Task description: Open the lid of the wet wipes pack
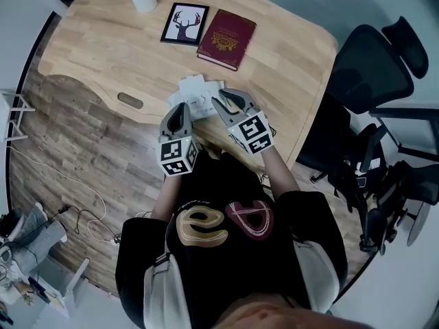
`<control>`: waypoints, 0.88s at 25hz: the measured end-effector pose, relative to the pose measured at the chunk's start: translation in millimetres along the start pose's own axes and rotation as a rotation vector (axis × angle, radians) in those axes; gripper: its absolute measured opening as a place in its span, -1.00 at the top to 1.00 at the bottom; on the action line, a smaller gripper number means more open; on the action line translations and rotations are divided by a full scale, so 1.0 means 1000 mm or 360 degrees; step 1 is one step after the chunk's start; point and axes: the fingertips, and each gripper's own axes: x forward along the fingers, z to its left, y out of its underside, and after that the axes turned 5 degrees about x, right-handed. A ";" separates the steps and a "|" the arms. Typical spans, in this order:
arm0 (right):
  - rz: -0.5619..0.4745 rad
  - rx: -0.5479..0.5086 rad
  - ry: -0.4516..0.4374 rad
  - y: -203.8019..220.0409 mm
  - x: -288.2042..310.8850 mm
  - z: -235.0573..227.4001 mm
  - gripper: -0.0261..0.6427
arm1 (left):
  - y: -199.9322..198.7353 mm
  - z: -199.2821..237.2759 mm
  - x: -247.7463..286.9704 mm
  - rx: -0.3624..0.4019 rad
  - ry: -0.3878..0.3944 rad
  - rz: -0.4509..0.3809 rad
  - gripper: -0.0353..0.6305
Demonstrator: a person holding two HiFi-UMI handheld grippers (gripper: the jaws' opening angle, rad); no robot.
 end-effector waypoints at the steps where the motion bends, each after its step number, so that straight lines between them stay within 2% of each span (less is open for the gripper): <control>1: -0.0023 0.0027 0.0025 0.001 -0.004 -0.001 0.58 | -0.001 -0.003 -0.002 0.0011 -0.0003 -0.0010 0.84; 4: -0.0088 0.0088 0.0086 0.002 -0.013 -0.001 0.59 | 0.000 -0.009 -0.006 0.0034 -0.0011 -0.0026 0.84; 8: -0.0110 0.0112 0.0098 0.007 -0.019 0.008 0.63 | 0.003 -0.014 -0.012 0.0038 -0.0015 -0.0032 0.84; 16: -0.0150 0.0123 0.0157 0.016 -0.024 0.023 0.87 | 0.006 -0.022 -0.022 0.0084 0.0002 -0.0043 0.84; 22: -0.0118 0.0120 0.0214 0.023 -0.027 0.029 0.89 | 0.009 -0.025 -0.027 0.0097 0.0014 -0.0050 0.84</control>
